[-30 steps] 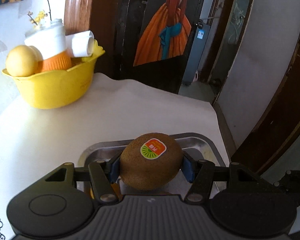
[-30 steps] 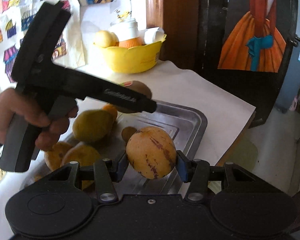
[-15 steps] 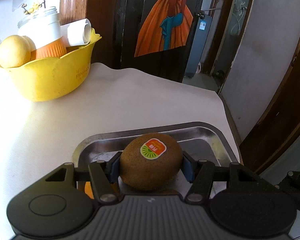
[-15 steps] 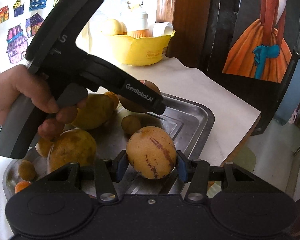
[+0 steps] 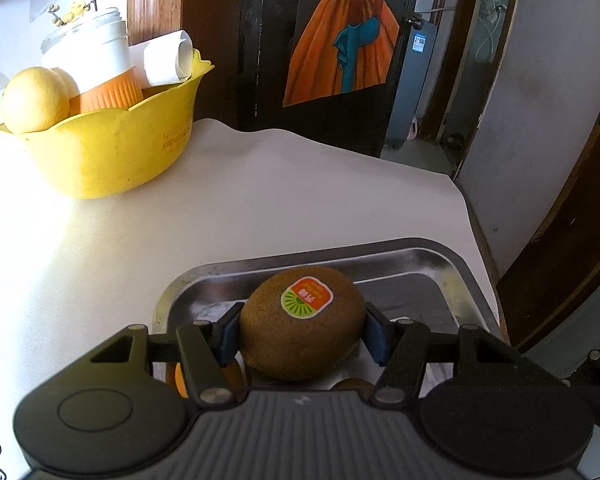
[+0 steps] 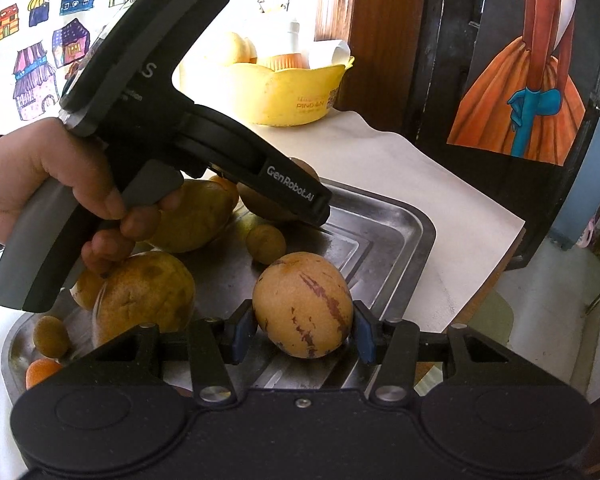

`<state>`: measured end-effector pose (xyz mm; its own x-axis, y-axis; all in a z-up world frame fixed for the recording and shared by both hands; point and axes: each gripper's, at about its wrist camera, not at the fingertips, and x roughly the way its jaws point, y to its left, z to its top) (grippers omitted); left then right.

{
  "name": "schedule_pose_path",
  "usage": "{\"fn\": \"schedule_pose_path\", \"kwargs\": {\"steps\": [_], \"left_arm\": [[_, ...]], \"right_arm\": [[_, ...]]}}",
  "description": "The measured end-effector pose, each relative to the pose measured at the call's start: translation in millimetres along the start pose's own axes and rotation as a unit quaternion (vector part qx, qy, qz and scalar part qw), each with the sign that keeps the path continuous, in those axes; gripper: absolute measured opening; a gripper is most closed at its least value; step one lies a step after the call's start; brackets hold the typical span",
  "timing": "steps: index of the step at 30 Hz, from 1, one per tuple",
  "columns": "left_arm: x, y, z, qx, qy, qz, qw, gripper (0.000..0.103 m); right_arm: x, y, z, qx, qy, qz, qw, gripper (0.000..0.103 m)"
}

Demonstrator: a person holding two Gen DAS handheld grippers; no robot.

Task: Organize fruits
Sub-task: 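Open the right tool to drop the striped melon while the left tool releases the kiwi in the tray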

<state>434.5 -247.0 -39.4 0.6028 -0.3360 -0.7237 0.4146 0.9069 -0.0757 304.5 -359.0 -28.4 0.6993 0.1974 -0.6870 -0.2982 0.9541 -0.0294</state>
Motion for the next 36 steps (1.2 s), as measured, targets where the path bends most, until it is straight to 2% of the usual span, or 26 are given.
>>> {"fn": "schedule_pose_path", "kwargs": {"steps": [8,26,36], "left_arm": [[1.4,-3.4,0.3,0.011,0.004,0.011,0.9999,0.065],[1.4,-4.4,-0.3,0.01,0.004,0.009,0.9999,0.065],[-3.9,-1.1,-1.1,0.003,0.002,-0.004,1.0,0.071]], "right_arm": [[-1.0,1.0,-1.7,0.002,-0.002,-0.002,1.0,0.053],[-2.0,3.6,-4.9,0.0,-0.003,-0.006,1.0,0.053],[-3.0,3.4,-5.9,-0.001,-0.008,-0.009,1.0,0.053]]}}
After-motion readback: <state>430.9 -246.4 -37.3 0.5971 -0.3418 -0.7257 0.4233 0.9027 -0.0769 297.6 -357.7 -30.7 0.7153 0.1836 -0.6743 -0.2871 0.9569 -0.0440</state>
